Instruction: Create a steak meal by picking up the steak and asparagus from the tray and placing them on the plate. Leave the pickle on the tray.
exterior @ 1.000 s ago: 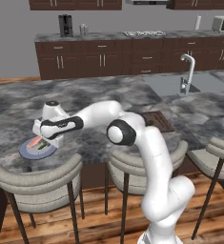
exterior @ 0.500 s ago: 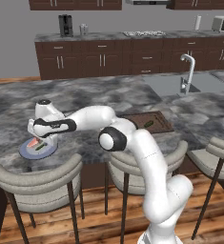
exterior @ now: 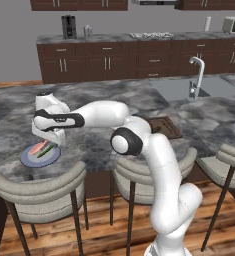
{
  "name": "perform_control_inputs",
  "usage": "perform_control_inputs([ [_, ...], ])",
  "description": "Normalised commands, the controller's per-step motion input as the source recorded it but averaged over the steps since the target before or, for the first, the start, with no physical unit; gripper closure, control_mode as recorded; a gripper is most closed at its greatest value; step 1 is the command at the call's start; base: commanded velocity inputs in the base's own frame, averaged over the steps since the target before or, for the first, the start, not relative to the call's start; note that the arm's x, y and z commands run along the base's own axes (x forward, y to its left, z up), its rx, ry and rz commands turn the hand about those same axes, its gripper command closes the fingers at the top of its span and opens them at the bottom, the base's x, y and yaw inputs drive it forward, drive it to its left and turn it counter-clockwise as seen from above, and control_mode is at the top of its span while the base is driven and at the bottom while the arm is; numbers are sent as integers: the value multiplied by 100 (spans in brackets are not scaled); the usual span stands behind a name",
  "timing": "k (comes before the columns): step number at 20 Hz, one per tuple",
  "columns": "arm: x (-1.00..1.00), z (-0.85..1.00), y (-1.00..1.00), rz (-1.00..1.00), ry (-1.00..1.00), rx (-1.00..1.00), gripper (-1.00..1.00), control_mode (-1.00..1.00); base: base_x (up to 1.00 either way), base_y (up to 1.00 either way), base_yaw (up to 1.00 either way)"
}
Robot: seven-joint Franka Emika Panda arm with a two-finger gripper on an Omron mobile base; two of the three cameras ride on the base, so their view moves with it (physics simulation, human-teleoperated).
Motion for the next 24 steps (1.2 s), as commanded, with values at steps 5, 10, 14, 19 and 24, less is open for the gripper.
perform_control_inputs([
  [5, -100, 28, -100, -1, -14, 2, -100, -100, 0, 0, 0],
  [10, -91, 31, -100, 5, -30, 0, -100, -100, 0, 0, 0],
  [14, -62, -2, -100, 12, -12, 0, -100, -100, 0, 0, 0],
  [19, -30, -2, -95, 5, 0, 0, -100, -100, 0, 0, 0],
  [24, -6, 0, -72, 0, 0, 2, -100, -100, 0, 0, 0],
])
